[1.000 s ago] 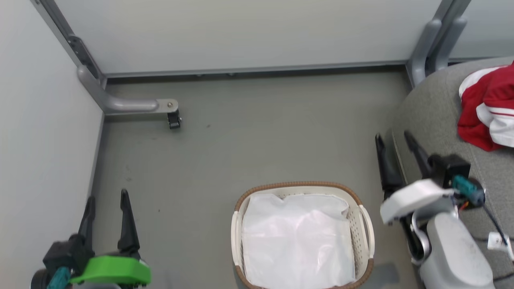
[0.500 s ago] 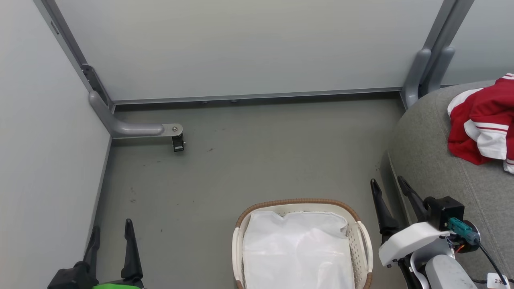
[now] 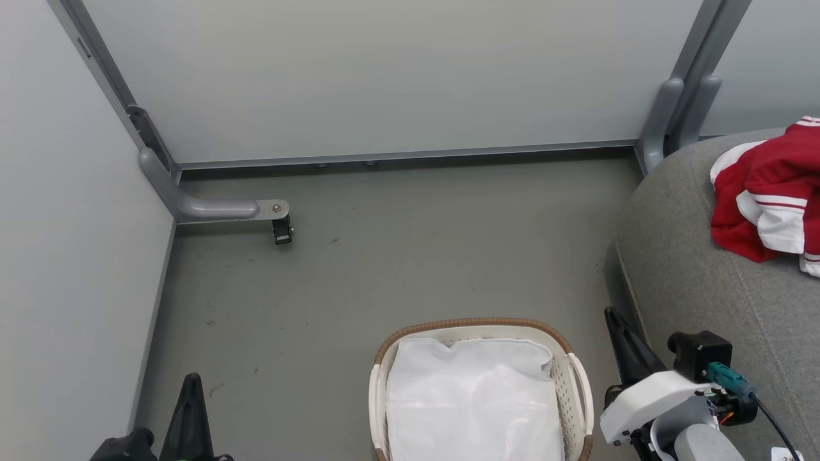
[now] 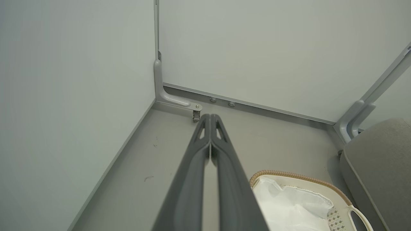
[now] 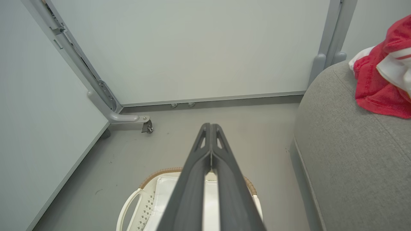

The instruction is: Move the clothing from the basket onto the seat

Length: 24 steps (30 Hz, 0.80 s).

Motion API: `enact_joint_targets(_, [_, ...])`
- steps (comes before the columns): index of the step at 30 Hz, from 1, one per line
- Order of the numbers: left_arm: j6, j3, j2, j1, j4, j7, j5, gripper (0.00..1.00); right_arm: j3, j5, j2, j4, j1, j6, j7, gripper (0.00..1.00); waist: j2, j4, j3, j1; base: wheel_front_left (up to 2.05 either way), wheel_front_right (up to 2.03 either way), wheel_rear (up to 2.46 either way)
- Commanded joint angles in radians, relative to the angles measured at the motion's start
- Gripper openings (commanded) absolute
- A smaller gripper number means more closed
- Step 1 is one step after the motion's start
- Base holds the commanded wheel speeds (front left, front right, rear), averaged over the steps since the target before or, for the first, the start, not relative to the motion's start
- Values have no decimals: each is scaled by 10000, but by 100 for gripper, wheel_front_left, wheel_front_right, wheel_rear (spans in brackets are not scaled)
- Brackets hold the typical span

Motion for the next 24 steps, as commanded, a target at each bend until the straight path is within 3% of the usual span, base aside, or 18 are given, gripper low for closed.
enact_joint_targets(1, [-14, 62, 27, -130, -109, 110, -438, 0, -105, 503, -29, -166, -152, 0, 124, 0, 3, 1, -5, 1, 0, 0, 0])
enact_joint_targets(24, [-102, 317, 43, -754, -64, 1140, -4073, 0, -535, 4338, -56, -718, 28, -3, 1117, 0, 25, 2, -75, 1, 0, 0, 0])
